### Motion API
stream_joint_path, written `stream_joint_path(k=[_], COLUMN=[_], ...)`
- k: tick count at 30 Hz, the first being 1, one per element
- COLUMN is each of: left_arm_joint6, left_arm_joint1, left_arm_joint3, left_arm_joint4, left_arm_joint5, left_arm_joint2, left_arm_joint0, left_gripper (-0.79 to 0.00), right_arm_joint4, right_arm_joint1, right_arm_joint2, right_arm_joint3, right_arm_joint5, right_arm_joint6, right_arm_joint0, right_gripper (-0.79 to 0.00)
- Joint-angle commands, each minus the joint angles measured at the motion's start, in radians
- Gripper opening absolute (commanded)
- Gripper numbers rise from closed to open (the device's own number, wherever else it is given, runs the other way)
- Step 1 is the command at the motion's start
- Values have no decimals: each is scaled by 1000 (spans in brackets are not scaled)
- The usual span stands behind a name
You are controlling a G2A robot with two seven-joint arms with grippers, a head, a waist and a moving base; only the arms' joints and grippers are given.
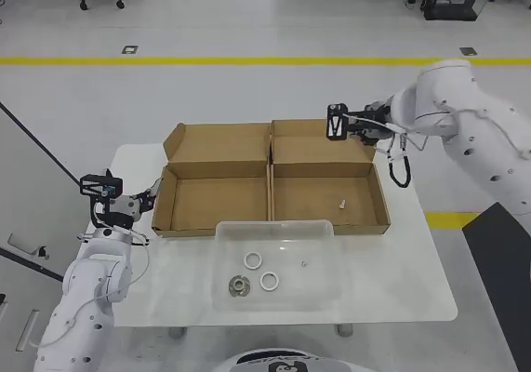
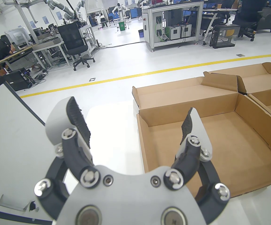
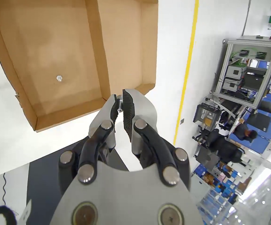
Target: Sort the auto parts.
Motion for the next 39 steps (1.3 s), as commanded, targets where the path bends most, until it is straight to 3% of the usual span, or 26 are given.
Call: stream_joint_path(k=[1, 13, 39], left_arm_joint6=[0, 0, 0], left_arm_joint1=[0, 0, 0], left_arm_joint3=[0, 0, 0], left_arm_joint4=[0, 0, 0], left_arm_joint5=[0, 0, 0], left_arm_joint2=[0, 0, 0], left_arm_joint0=[0, 0, 0], left_gripper=[0, 0, 0], right_arm_joint4=[20, 132, 47], right_arm_joint1=[-12, -83, -199], right_arm_joint2=[-47, -193, -260], right_arm_joint3=[17, 71, 279], right_arm_joint5=[-1, 27, 107], right_arm_joint6=[-1, 23, -74], right_arm_joint0=[16, 7, -121], right_gripper=[-785, -785, -785])
